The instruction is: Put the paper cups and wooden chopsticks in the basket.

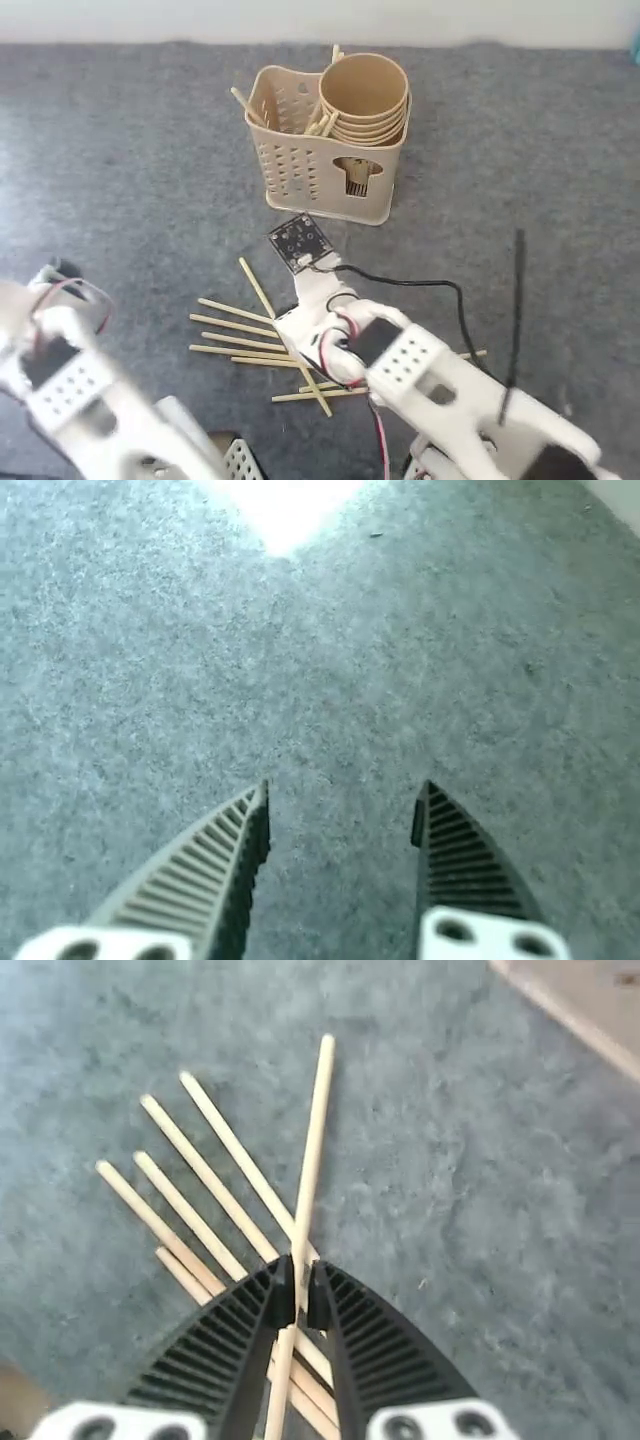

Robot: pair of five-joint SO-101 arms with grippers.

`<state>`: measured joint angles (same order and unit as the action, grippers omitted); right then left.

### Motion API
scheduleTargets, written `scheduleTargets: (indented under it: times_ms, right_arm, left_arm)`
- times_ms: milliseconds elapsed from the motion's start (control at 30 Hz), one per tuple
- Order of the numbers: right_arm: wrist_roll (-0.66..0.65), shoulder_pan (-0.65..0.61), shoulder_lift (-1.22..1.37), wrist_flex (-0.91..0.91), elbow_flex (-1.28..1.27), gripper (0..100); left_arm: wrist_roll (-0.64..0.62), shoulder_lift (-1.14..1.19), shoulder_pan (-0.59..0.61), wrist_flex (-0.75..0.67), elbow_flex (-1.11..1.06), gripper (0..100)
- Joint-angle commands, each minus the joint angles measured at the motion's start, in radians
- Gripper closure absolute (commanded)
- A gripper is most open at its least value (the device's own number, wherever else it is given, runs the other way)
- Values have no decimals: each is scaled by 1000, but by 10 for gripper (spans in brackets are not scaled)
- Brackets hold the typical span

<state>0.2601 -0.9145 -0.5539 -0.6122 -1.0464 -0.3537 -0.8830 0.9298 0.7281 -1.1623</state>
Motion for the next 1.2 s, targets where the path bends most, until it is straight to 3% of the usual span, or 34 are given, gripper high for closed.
scheduleTargets:
  times_ms: [0, 233, 533, 933, 1067, 1167]
  right_arm:
    - [20, -7, 114, 79, 81, 961]
    - [23, -7, 285, 148, 158, 960]
    - [25, -19, 407, 153, 249, 857]
    - [21, -50, 596, 145, 377, 879]
    - [21, -50, 585, 150, 381, 998]
    - [21, -50, 535, 143, 374, 991]
  left_arm:
    - [-52, 233, 55, -60, 145, 776]
    - [-58, 551, 94, -61, 326, 776]
    - [-58, 586, 92, -61, 349, 776]
    - [-58, 586, 87, -61, 348, 776]
    - [-58, 586, 86, -61, 346, 776]
    - [-58, 586, 84, -61, 346, 776]
